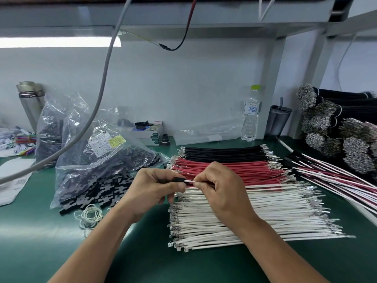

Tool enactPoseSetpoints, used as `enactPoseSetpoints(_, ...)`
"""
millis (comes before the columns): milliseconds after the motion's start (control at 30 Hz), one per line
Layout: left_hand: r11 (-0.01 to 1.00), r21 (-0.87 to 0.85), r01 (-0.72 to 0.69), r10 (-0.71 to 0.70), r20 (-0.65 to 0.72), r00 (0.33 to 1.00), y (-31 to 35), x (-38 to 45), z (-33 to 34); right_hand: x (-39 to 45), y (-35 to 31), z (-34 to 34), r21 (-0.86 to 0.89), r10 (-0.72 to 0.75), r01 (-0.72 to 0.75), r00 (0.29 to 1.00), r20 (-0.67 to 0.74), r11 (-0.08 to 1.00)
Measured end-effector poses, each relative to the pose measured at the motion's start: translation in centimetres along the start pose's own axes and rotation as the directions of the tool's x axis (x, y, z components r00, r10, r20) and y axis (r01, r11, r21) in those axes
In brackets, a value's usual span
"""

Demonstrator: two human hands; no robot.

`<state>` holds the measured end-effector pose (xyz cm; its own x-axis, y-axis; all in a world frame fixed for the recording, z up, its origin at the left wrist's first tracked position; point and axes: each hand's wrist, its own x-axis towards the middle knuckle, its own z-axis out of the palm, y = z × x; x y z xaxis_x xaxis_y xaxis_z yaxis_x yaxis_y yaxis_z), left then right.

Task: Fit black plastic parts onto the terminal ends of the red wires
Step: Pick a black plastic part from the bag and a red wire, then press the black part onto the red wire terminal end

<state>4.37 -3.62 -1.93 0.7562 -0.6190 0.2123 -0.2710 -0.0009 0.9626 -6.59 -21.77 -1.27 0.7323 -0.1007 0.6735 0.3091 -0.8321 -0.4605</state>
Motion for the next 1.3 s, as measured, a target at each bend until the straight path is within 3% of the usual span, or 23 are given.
enactPoseSetpoints(200, 0.998, 0.047, -0.044, 0.043, 0.013, 0.999, 0.5, -0.2, 0.0, -0.1, -0.1, 0.1, -0.042, -0.070, 0.070, 0.997, 0.012, 0.997)
enactPoseSetpoints(367, 0.993, -0.081, -0.082, 0.078, -0.060, 0.995, 0.9, -0.3, 0.1, 0.5, -0.4, -0.9, -0.144, -0.127, 0.111, 0.987, -0.103, 0.983)
enactPoseSetpoints(500, 0.975, -0.208, -0.074, 0.046, -0.139, 0.989, 0.9, -0.3, -0.4, 0.3, 0.1, -1.5, -0.306, -0.100, 0.099, 0.995, 0.012, 0.947)
enactPoseSetpoints(633, 0.970, -0.242, -0.035, -0.010, -0.182, 0.983, 0.9, -0.2, -1.3, 2.1, -0.2, -4.5, -0.326, -0.217, 0.125, 0.940, -0.262, 0.937)
enactPoseSetpoints(667, 0.983, -0.179, -0.034, -0.004, -0.208, 0.978, 0.9, -0.1, -1.4, 3.0, -0.4, -5.8, -0.287, -0.218, 0.116, 0.910, -0.353, 0.951)
enactPoseSetpoints(733, 0.993, 0.111, -0.033, 0.070, -0.347, 0.935, 0.3, 0.2, -1.9, 5.0, -0.3, -9.5, -0.230, -0.186, 0.082, 0.858, -0.478, 0.970)
enactPoseSetpoints(800, 0.848, 0.527, 0.054, 0.219, -0.441, 0.870, -0.7, 0.5, -2.5, 6.4, 1.1, -13.8, -0.263, -0.113, -0.026, 0.859, -0.500, 0.965)
enactPoseSetpoints(867, 0.623, 0.763, 0.173, 0.292, -0.432, 0.853, -1.2, 0.8, -3.0, 6.3, 4.2, -17.9, -0.427, -0.012, -0.196, 0.899, -0.437, 0.883)
enactPoseSetpoints(967, 0.450, 0.855, 0.258, 0.258, -0.401, 0.879, -1.4, 1.0, -3.3, 3.2, 10.7, -22.3, -0.690, 0.240, -0.399, 0.917, -0.319, 0.605)
enactPoseSetpoints(1067, 0.336, 0.897, 0.288, 0.204, -0.368, 0.907, -1.3, 1.0, -3.4, -1.5, 17.1, -23.0, -0.753, 0.572, -0.532, 0.779, -0.256, 0.387)
enactPoseSetpoints(1133, 0.291, 0.908, 0.303, 0.191, -0.365, 0.911, -1.2, 1.0, -3.4, -3.5, 19.7, -22.0, -0.713, 0.650, -0.602, 0.709, -0.272, 0.359)
enactPoseSetpoints(1300, 0.159, 0.932, 0.325, 0.113, -0.344, 0.932, -1.5, 0.9, -4.2, -4.3, 20.5, -20.7, -0.709, 0.559, -0.583, 0.766, -0.316, 0.398)
